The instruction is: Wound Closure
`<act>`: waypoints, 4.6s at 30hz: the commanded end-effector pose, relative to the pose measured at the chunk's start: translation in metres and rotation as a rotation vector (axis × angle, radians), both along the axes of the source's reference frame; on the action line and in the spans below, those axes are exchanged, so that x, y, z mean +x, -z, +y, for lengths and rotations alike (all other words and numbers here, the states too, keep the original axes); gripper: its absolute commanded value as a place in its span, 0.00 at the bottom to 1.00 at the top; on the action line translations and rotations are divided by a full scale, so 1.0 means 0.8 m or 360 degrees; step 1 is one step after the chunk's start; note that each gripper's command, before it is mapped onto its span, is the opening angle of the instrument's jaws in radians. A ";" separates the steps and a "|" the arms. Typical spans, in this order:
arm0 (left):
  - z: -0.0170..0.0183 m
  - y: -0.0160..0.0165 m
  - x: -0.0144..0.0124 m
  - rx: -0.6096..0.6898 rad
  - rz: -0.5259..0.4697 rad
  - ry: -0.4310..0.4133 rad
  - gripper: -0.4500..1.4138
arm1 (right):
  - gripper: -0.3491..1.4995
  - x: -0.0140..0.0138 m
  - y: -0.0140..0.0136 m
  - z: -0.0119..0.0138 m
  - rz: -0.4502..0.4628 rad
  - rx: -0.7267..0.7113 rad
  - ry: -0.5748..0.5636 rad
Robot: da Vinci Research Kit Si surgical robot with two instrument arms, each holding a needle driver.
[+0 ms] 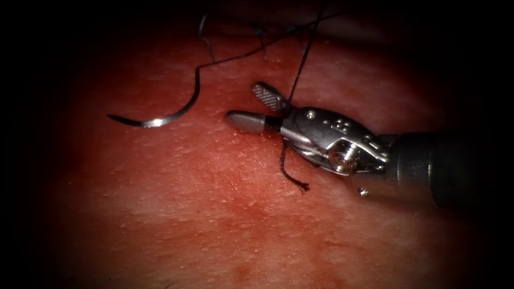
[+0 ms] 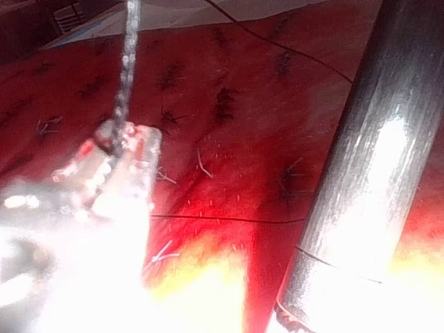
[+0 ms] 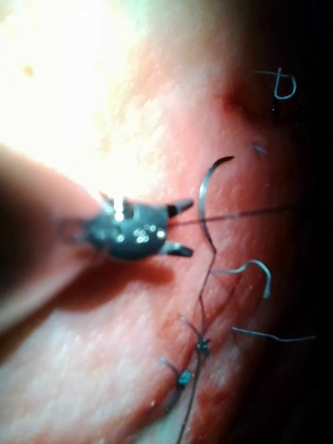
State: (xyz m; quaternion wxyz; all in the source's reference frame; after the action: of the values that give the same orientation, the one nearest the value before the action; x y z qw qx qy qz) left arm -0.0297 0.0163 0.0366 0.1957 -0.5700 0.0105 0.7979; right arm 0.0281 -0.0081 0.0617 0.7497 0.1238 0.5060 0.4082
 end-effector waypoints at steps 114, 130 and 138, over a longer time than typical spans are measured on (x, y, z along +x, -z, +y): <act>-0.0266 -0.0120 0.0161 0.0603 0.0267 -0.0486 0.77 | 0.60 -0.0193 0.0035 -0.0043 -0.0053 -0.0165 -0.0007; -0.0245 -0.0181 0.0011 0.0094 0.0195 -0.0118 0.38 | 0.43 -0.0207 0.0041 -0.0046 -0.0063 -0.0202 0.0045; -0.0273 -0.0216 -0.0018 0.0046 0.0230 -0.0084 0.25 | 0.43 -0.0206 0.0041 -0.0046 -0.0067 -0.0218 0.0054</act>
State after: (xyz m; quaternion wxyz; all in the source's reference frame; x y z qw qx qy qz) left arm -0.0308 -0.0056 0.0537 0.1817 -0.5078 -0.0014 0.8421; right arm 0.0109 -0.0116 0.0579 0.7739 0.0721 0.5140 0.3629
